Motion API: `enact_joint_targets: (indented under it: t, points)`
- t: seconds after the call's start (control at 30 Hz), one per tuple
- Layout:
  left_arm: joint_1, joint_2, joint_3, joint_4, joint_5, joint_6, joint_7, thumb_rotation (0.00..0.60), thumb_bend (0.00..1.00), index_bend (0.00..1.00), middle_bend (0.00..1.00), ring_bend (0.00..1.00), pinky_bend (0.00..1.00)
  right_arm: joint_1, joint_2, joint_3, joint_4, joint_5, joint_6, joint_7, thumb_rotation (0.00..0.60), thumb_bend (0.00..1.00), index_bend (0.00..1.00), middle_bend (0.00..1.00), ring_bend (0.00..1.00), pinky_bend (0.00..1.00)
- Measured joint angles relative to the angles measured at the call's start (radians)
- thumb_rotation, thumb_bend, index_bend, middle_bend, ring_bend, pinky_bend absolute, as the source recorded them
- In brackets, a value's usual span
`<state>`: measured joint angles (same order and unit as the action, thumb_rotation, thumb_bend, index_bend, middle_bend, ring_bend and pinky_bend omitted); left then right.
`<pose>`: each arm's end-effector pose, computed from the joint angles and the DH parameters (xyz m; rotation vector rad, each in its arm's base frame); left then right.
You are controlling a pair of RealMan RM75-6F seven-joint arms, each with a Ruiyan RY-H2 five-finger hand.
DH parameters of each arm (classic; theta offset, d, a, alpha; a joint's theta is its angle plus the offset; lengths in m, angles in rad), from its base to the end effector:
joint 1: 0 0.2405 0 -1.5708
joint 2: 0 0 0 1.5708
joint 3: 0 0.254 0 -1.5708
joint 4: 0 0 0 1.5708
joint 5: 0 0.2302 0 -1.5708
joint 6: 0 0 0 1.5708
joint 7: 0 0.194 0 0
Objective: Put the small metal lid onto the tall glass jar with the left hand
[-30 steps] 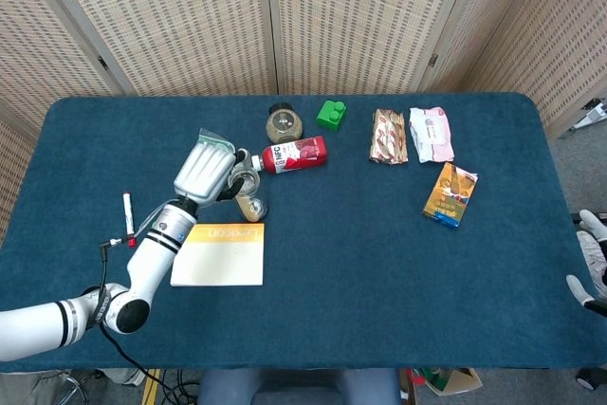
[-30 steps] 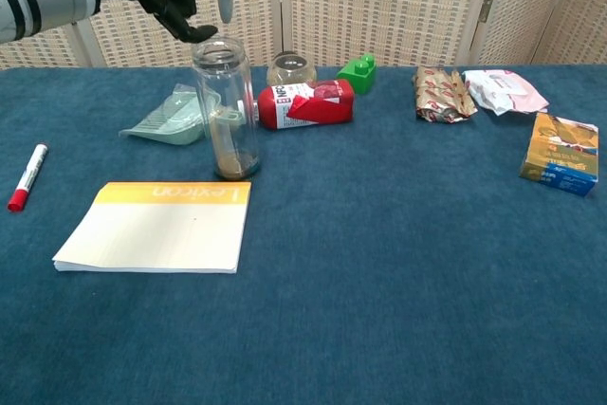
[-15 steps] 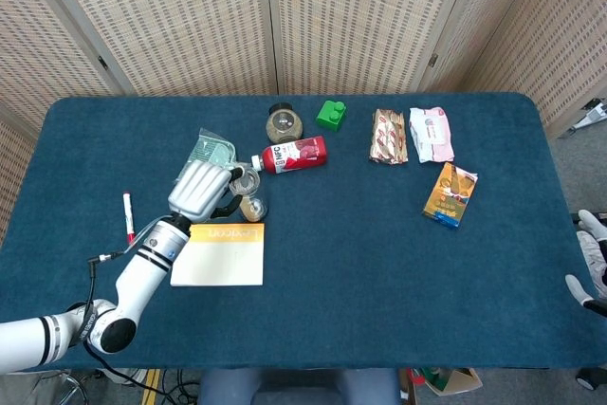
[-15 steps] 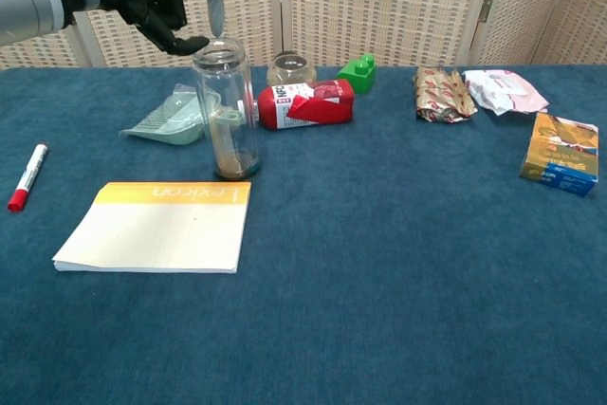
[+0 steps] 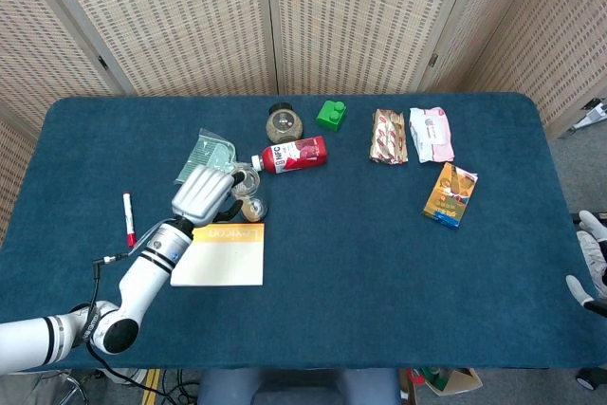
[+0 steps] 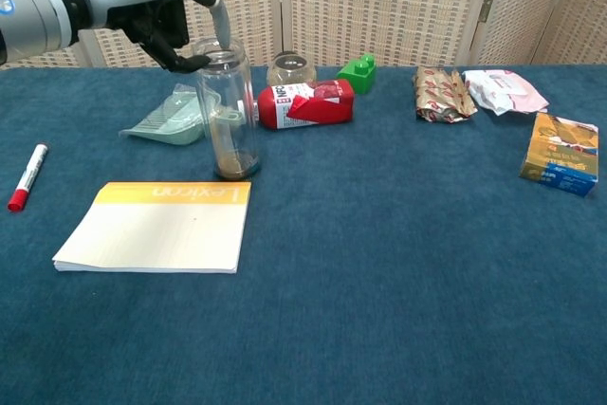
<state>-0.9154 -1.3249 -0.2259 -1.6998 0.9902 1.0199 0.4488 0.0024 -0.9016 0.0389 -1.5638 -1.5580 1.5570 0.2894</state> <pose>-0.0555 0.4183 0.0218 -1.8681 -0.7423 -1.0242 -0.3416 -0.2037 0.2240 1.3485 -0.8993 0.9356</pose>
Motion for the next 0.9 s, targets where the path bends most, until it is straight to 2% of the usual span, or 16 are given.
enact_joint_targets:
  t: [0.9]
  points:
    - [0.002,-0.021,0.027,0.030,-0.024,0.011,0.074,0.600,0.42,0.37,1.00,1.00,1.00,-0.001,0.000,-0.001,-0.005,0.001,-0.003,-0.008,0.600,0.31,0.02,0.22,0.08,0.23]
